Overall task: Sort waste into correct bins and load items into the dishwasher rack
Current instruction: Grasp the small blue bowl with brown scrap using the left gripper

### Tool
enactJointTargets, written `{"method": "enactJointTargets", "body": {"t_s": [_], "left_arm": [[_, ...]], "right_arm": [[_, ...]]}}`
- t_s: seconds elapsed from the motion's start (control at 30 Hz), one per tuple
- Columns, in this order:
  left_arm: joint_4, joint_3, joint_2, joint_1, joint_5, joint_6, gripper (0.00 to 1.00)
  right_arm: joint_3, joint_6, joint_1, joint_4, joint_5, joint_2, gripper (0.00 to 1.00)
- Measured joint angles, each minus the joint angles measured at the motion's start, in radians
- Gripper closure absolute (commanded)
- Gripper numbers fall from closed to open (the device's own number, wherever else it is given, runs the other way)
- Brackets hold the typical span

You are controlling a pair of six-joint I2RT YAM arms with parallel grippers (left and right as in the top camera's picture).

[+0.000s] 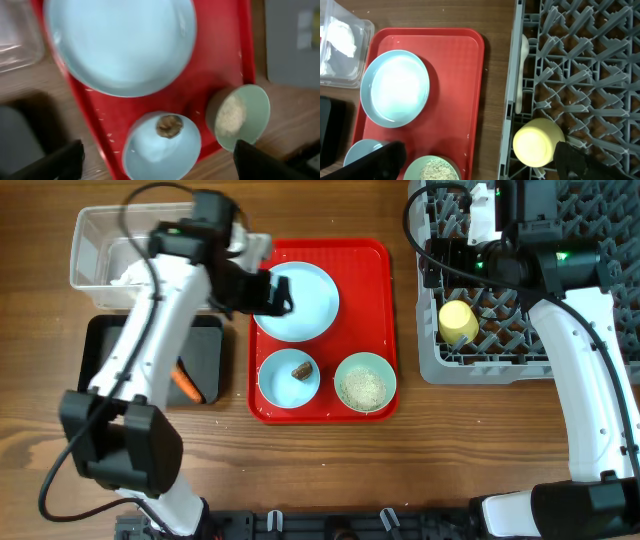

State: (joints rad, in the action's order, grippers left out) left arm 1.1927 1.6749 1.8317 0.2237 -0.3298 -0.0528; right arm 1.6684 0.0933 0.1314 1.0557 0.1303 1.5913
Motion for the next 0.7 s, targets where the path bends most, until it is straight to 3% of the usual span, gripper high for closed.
{"method": "enactJointTargets", "body": {"t_s": [0.13, 0.43, 0.6, 0.7], "left_arm": [[0.011, -0.01, 0.0, 0.13, 0.01, -0.018, 0.28], [0.025, -0.268, -0.001, 0.349, 0.09, 0.07, 0.28], [-0.11, -0.367, -0.001, 0.402, 0.153, 0.097, 0.31], [-0.199, -0.44, -0.003, 0.402, 0.17, 0.101, 0.43]], "right_arm": [[0.0, 0.0, 0.0, 0.003, 0.0, 0.0, 0.02], [0.0, 0.0, 0.0, 0.004, 0.0, 0.0, 0.01], [0.0, 0.0, 0.0, 0.004, 0.0, 0.0, 0.01], [0.0, 0.0, 0.0, 0.004, 0.001, 0.0, 0.01]]}}
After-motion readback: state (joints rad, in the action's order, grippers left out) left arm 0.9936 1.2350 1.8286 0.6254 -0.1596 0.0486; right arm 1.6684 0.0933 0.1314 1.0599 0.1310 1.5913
